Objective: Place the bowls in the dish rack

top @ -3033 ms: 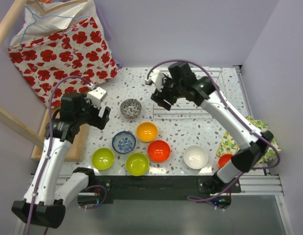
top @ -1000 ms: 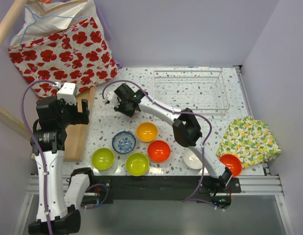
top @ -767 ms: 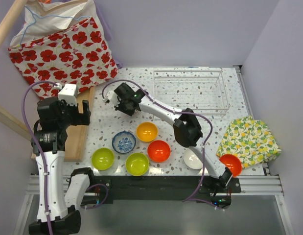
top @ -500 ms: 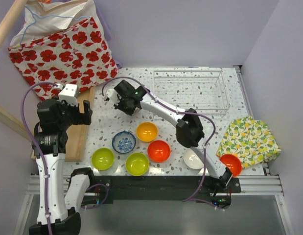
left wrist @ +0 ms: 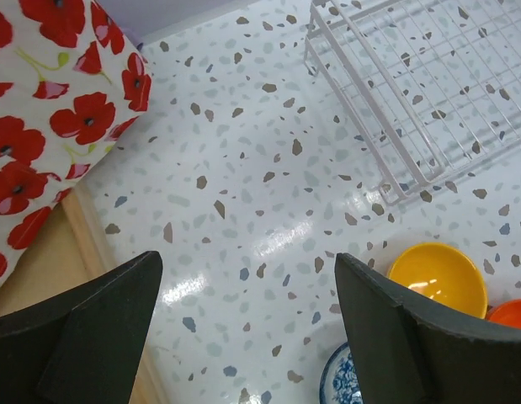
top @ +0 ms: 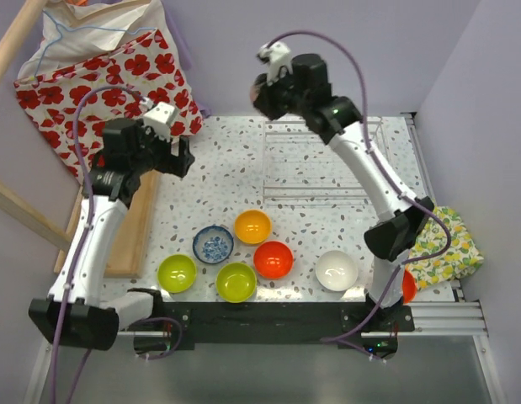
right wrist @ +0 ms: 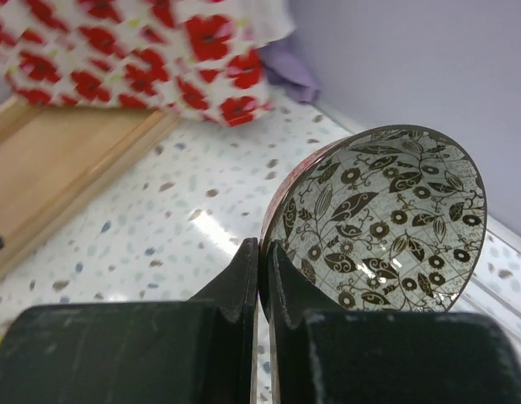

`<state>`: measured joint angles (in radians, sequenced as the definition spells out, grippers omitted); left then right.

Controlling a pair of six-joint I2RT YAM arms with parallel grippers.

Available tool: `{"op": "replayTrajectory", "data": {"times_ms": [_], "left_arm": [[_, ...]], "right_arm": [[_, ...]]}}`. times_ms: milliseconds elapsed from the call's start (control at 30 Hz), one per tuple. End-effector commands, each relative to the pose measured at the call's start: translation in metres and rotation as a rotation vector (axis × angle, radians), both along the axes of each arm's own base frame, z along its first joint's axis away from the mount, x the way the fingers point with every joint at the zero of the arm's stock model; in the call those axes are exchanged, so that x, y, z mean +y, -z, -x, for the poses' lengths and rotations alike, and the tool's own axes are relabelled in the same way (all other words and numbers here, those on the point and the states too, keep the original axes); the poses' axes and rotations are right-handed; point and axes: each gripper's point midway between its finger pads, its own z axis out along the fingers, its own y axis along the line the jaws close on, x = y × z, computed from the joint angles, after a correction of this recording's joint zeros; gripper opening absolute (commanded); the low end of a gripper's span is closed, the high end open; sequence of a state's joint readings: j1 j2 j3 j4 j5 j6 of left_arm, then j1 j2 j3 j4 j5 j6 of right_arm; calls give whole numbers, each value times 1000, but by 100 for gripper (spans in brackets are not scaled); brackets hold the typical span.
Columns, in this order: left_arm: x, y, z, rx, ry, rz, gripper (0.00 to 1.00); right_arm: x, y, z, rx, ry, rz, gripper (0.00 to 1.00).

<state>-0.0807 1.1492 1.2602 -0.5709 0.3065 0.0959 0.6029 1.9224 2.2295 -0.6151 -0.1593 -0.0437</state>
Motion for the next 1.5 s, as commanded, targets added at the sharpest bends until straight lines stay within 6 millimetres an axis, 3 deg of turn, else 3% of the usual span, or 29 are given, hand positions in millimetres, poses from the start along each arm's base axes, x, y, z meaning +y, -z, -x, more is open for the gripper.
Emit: {"op": "replayTrajectory", "data": {"times_ms": [0, 33, 67, 100, 133, 167, 200, 233, 267, 300, 333, 367, 400, 467, 600, 733, 900, 967, 1000, 1067, 1167, 1200, 1467], "left_arm": [[-22, -2, -47, 7, 11, 46, 89], [-26, 3, -56, 24, 6, 51, 88], [-32, 22, -71, 72, 10, 49, 88], [-43, 16, -80, 59, 28, 57, 88], [-49, 18, -88, 61, 31, 55, 88], [-58, 33, -100, 94, 40, 41, 88], [-79, 21, -104, 69, 76, 39, 88], [-86, 22, -110, 60, 82, 8, 89], [-95, 37, -118, 85, 92, -15, 90], [-111, 31, -122, 71, 113, -21, 90], [-117, 35, -125, 87, 114, -14, 90], [-124, 52, -130, 135, 122, -15, 90], [-132, 50, -133, 131, 130, -7, 90], [-139, 64, -138, 180, 100, 31, 90], [-159, 80, -138, 220, 118, 98, 90], [-179, 97, -136, 250, 119, 147, 91], [-222, 97, -126, 221, 199, 114, 91], [-228, 103, -126, 223, 197, 89, 91], [-234, 105, -124, 215, 211, 71, 92], [-232, 112, -125, 212, 182, 29, 92], [-230, 119, -122, 214, 163, -20, 93], [-228, 121, -122, 213, 157, -34, 93], [-220, 132, -119, 210, 141, -99, 90]], "right_arm": [[-55, 15, -34, 198, 85, -209, 0], [-61, 20, -36, 228, 80, -233, 0], [-81, 12, -46, 224, 103, -292, 0], [-87, 29, -46, 266, 105, -300, 0], [-92, 29, -47, 266, 99, -318, 0], [-106, 26, -54, 253, 120, -339, 0], [-112, 30, -55, 264, 129, -346, 0], [-114, 30, -55, 276, 113, -360, 0], [-124, 31, -59, 288, 129, -382, 0], [-130, 36, -60, 311, 142, -396, 0], [-132, 39, -59, 339, 133, -420, 0], [-141, 37, -63, 352, 153, -466, 0], [-144, 49, -62, 379, 165, -472, 0], [-156, 52, -60, 363, 198, -447, 0], [-157, 73, -44, 415, 126, -422, 0], [-178, 86, -54, 472, 172, -502, 0], [-175, 90, -69, 525, 66, -613, 0], [-169, 82, -71, 552, 0, -674, 0], [-168, 87, -80, 560, -15, -690, 0], [-166, 82, -87, 565, -34, -730, 0], [-162, 93, -97, 601, -57, -762, 0], [-161, 106, -102, 634, -53, -770, 0], [-161, 135, -119, 687, -32, -806, 0]]}}
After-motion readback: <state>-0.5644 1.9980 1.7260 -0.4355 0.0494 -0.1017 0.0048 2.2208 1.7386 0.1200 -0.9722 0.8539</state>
